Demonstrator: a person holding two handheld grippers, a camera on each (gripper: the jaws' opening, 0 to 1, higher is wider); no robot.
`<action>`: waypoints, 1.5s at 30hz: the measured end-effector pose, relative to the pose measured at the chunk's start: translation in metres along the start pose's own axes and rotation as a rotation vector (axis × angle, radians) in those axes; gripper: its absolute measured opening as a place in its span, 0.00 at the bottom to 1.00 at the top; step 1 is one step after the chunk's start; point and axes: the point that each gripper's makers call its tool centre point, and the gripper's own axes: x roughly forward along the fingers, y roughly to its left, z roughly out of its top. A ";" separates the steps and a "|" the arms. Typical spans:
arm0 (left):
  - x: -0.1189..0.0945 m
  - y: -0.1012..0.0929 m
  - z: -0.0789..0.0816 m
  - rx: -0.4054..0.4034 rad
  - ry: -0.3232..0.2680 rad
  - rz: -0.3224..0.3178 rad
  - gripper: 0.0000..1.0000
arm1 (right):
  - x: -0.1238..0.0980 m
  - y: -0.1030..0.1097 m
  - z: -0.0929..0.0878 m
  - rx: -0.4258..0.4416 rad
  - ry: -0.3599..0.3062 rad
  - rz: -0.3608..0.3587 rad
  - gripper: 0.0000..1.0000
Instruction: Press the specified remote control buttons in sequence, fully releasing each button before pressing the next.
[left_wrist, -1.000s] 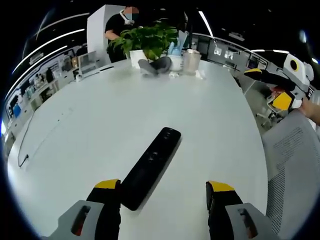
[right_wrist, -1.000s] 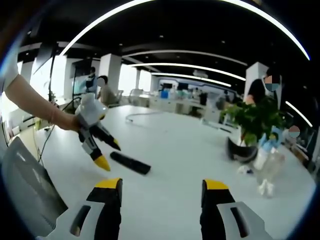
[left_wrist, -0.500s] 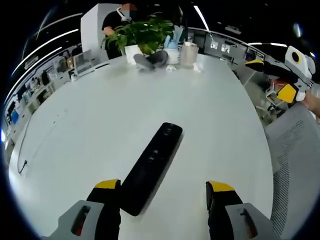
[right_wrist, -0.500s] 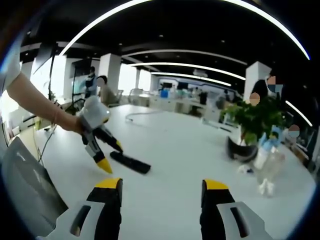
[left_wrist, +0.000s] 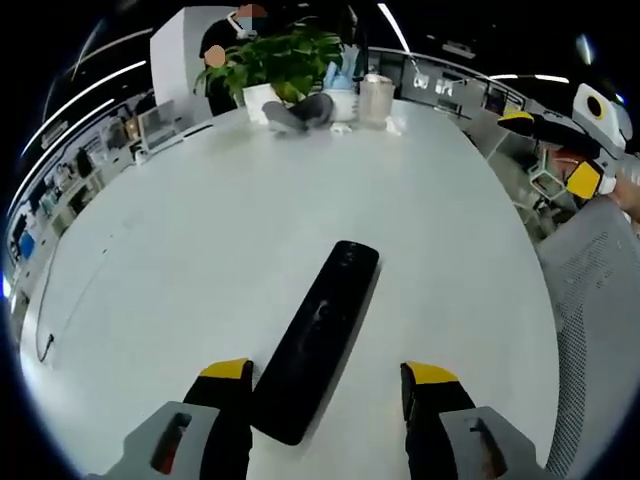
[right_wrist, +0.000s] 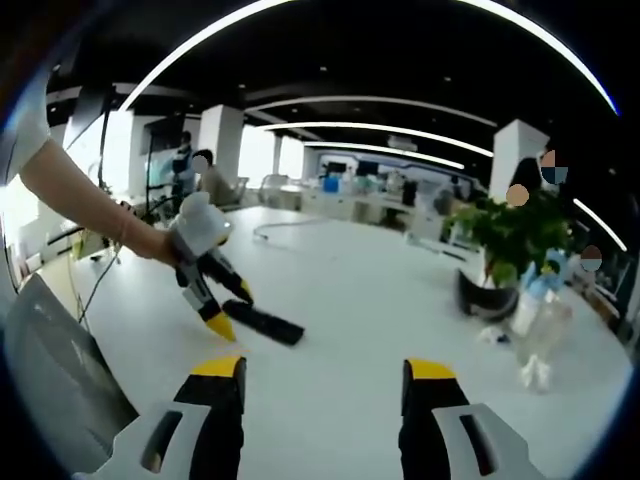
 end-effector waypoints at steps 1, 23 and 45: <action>0.000 0.001 0.000 0.001 -0.002 0.001 0.58 | 0.000 0.000 0.000 0.002 0.002 0.000 0.61; -0.005 -0.005 -0.004 0.075 0.008 -0.042 0.25 | -0.001 0.000 -0.001 -0.002 0.007 -0.003 0.59; -0.009 -0.028 -0.014 0.165 0.055 -0.098 0.25 | 0.000 0.000 -0.001 -0.008 0.006 0.004 0.59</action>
